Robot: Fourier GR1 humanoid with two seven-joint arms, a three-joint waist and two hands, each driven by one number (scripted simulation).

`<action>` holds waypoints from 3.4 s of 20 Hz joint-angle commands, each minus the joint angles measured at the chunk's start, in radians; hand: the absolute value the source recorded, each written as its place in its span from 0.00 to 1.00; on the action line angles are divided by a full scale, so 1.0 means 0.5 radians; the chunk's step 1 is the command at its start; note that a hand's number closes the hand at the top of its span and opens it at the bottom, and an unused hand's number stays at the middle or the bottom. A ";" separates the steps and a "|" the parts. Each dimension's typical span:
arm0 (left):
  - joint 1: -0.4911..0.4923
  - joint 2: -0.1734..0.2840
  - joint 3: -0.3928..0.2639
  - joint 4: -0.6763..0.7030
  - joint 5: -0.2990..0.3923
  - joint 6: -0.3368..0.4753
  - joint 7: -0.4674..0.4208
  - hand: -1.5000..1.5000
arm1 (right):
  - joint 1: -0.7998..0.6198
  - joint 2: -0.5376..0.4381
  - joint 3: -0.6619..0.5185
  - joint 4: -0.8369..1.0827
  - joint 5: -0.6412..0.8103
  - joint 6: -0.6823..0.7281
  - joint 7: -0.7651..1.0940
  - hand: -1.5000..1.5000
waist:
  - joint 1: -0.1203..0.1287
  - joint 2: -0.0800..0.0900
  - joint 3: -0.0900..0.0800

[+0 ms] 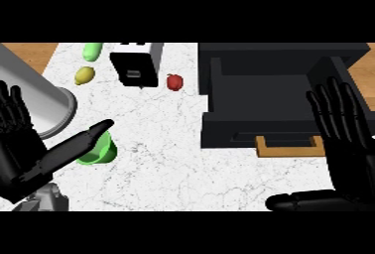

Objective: Pick up the cup, place it into the drawer and close the drawer

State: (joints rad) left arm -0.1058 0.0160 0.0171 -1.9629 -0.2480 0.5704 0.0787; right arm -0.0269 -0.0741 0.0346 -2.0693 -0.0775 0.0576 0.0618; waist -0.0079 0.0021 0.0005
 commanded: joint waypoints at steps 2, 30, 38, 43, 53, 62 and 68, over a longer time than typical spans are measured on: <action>-0.218 -0.031 -0.166 0.355 -0.025 0.467 -0.064 0.00 | -0.182 0.013 -0.010 0.159 0.021 -0.026 0.050 0.00 | 0.007 0.000 -0.001; 0.024 -0.032 -0.202 0.554 0.263 0.704 -0.240 0.00 | -0.085 0.002 -0.080 -0.074 -0.082 0.058 0.176 0.00 | 0.012 -0.005 -0.001; 0.162 -0.032 -0.130 0.630 0.485 0.719 -0.490 0.00 | -0.174 0.046 -0.054 0.063 0.002 0.007 0.129 0.00 | 0.017 -0.005 -0.001; 0.178 -0.032 -0.086 0.985 0.855 0.664 -0.945 0.00 | -0.119 0.053 -0.023 0.067 0.032 0.028 0.093 0.00 | 0.013 -0.003 -0.003; 0.325 -0.032 -0.085 1.117 1.196 0.508 -1.274 0.00 | -0.132 0.059 -0.030 -0.007 0.006 0.015 0.175 0.00 | 0.017 -0.005 -0.002; 0.220 -0.010 0.160 1.467 1.392 0.265 -1.554 0.00 | -0.141 -0.031 -0.163 0.015 -0.151 0.147 0.171 0.00 | 0.017 -0.004 -0.001; 0.354 -0.032 0.050 1.596 1.561 0.220 -1.811 0.00 | -0.179 -0.001 -0.159 -0.007 -0.120 0.089 0.196 0.00 | 0.018 -0.005 -0.001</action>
State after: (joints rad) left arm 0.0353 0.0029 0.0422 -1.2094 0.4947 0.7194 -0.7540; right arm -0.0960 -0.0765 -0.0334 -2.0801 -0.1354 0.1113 0.1601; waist 0.0004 -0.0005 0.0003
